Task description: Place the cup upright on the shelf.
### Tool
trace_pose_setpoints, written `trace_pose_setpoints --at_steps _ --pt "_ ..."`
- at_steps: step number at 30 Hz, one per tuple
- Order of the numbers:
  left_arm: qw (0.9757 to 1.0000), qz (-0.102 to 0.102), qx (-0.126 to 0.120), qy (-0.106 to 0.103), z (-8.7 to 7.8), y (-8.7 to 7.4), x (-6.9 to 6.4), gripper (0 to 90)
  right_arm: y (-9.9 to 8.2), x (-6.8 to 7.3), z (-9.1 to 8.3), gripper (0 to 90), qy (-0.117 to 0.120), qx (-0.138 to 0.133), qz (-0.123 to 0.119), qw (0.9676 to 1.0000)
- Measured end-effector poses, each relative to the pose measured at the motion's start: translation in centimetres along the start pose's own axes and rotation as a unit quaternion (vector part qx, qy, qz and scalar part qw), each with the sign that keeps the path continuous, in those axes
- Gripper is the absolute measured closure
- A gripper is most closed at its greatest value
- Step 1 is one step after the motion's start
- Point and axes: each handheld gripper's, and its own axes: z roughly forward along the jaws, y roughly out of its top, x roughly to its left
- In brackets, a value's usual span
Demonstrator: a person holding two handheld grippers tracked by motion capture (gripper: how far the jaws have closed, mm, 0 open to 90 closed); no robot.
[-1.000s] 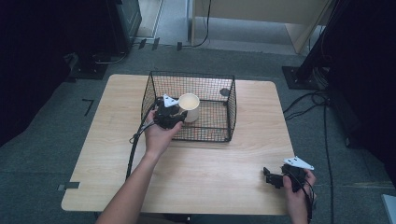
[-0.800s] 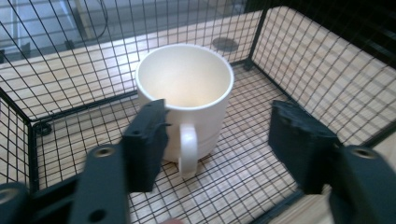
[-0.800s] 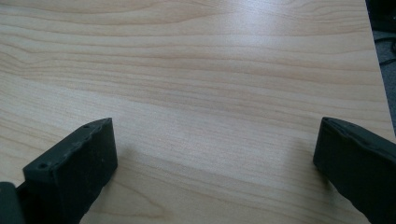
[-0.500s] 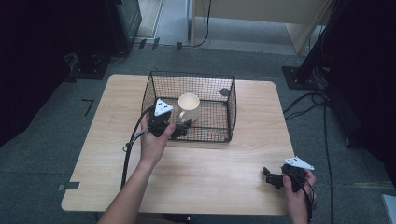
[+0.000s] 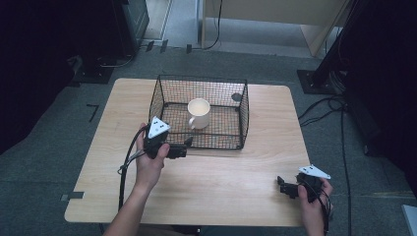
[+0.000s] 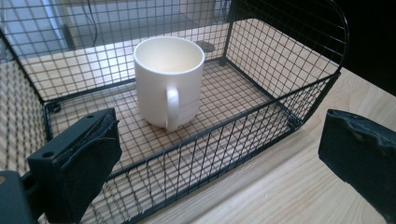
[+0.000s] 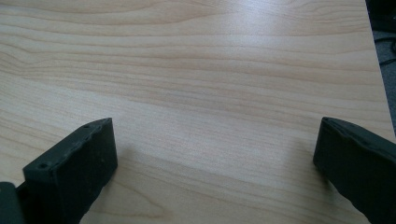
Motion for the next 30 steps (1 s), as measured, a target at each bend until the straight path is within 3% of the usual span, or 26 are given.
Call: trace_pose_setpoints --at_steps 11,21,25,30 --pt "0.9997 -0.014 -0.004 0.018 -2.8 -3.2 1.6 0.0 0.0 0.0 0.0 0.0 0.000 0.000 -0.001 1.0000" --pt "0.9985 -0.033 0.000 0.044 -4.5 -5.9 3.3 0.0 0.0 0.0 0.0 0.0 0.000 0.000 -0.001 1.0000" --pt "0.9972 -0.048 0.005 0.057 -5.1 -7.5 4.2 0.0 0.0 0.0 0.0 0.0 0.000 0.001 -0.002 1.0000" --pt "0.9957 -0.051 0.017 0.076 -5.6 -9.0 4.9 0.0 0.0 0.0 0.0 0.0 0.000 0.000 -0.002 1.0000"
